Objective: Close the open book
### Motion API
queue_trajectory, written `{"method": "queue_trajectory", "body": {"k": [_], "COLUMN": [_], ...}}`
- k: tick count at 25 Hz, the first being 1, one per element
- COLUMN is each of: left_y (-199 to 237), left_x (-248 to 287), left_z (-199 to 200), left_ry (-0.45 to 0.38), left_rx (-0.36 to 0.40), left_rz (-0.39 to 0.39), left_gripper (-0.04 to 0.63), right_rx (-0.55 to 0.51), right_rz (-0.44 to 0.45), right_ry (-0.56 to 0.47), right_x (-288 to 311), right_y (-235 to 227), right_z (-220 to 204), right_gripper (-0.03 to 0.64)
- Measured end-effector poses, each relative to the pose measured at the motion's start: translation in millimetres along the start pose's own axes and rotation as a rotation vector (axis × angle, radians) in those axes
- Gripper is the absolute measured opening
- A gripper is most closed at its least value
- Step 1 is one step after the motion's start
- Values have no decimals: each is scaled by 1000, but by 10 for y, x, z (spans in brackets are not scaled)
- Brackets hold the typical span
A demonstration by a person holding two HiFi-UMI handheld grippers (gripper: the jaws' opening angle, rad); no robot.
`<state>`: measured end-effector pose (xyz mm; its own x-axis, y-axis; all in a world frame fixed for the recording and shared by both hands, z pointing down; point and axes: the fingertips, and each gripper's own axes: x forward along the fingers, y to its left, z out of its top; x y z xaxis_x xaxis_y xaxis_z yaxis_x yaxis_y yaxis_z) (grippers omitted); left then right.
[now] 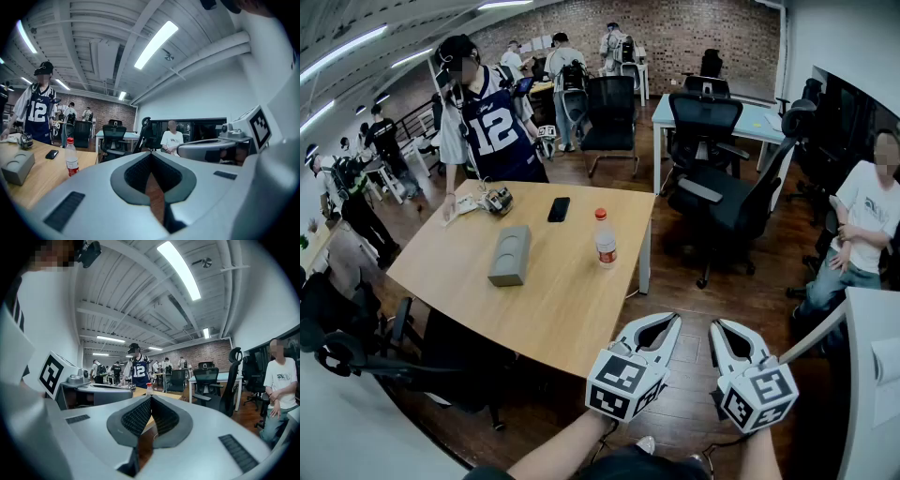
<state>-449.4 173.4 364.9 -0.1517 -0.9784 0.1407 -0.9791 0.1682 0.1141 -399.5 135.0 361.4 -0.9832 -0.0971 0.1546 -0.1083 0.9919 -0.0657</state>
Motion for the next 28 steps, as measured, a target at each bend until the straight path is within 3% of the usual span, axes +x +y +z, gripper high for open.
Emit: {"method": "queue_trajectory", "body": {"k": [7,12,19,28], "left_y": [-64,-290,-950,-2153], "left_x": [37,195,566,936], "left_z": [-72,-181,-363,-544], "left_ry": [9,32,91,147], "left_rx": [-3,-6,8,66], "left_rz": [-27,-101,-299,-586], "left_gripper": [5,5,5,5], "right_rx": [12,35,99,146], "right_rz": [-25,-105,-314,-599], "right_ry": [7,18,27,1], "right_x": [-38,-240,-843,-1923], "right_y": [-19,-203,-680,-1195], "right_z": [-76,-188,-404,-584], "right_gripper": [5,5,5,5]}}
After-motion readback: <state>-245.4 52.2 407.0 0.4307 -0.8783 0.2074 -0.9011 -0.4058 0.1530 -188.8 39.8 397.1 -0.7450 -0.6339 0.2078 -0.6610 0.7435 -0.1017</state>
